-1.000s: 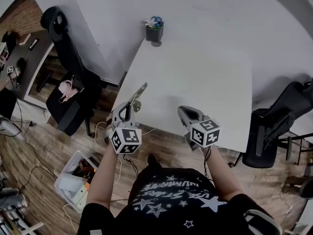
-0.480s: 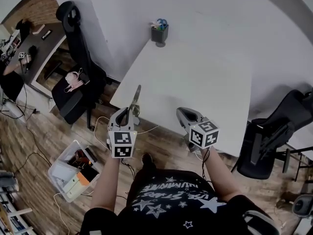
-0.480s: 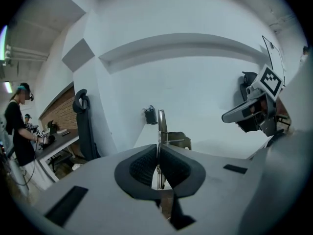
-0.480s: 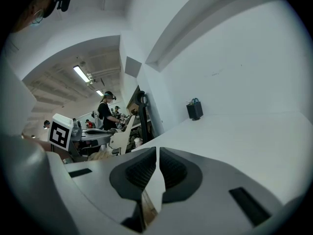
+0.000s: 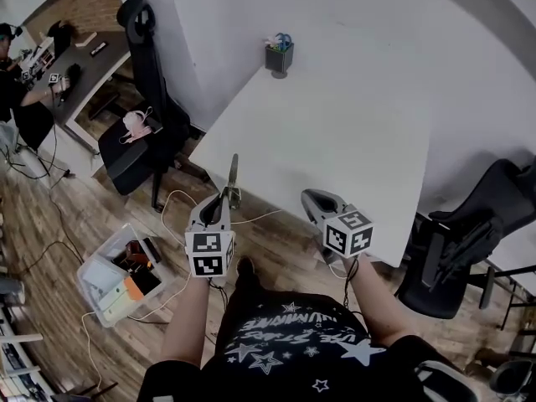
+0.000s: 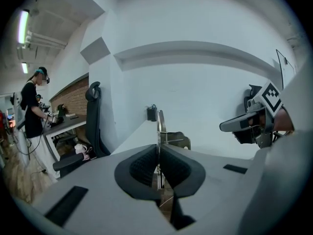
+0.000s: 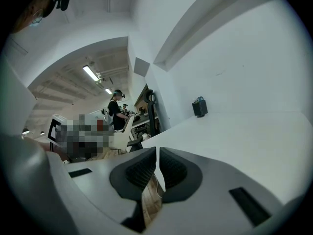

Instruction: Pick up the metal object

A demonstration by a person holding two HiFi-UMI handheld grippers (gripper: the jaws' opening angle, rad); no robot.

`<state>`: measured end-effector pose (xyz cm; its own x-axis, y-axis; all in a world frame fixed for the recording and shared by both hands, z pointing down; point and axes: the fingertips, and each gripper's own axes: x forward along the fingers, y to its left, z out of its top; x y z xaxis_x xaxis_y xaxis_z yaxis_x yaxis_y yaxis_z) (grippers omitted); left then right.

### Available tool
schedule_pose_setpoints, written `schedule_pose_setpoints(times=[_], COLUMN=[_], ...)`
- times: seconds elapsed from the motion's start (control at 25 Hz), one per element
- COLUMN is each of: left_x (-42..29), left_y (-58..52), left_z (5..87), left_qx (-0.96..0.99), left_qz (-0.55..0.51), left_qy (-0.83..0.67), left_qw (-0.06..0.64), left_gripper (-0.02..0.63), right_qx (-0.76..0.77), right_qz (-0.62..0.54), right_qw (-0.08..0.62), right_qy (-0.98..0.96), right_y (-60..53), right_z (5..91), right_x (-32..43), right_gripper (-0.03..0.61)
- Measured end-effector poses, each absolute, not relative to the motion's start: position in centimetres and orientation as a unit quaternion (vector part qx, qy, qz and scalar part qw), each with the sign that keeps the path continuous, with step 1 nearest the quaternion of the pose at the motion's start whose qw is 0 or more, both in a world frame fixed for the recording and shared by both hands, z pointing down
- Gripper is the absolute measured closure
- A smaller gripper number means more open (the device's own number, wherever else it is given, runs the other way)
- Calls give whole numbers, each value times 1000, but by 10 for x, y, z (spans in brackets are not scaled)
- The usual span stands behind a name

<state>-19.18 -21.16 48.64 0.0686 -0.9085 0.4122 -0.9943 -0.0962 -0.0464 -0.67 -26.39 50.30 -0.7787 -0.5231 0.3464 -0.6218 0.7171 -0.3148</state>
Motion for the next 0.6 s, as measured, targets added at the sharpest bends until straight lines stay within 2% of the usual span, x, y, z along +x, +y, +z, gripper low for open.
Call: schedule_pose_setpoints(times=[0.6], left_x=[-139], left_y=[-103], left_z=[497], left_qx=[689], left_qz=[141], left_qy=[-691], left_qw=[166], left_gripper=[588], right_qx=[267], right_qz=[193], right_qw=[138], right_qy=[-934], right_y=[-179], right_z=[509], right_x=[45], right_gripper=[525])
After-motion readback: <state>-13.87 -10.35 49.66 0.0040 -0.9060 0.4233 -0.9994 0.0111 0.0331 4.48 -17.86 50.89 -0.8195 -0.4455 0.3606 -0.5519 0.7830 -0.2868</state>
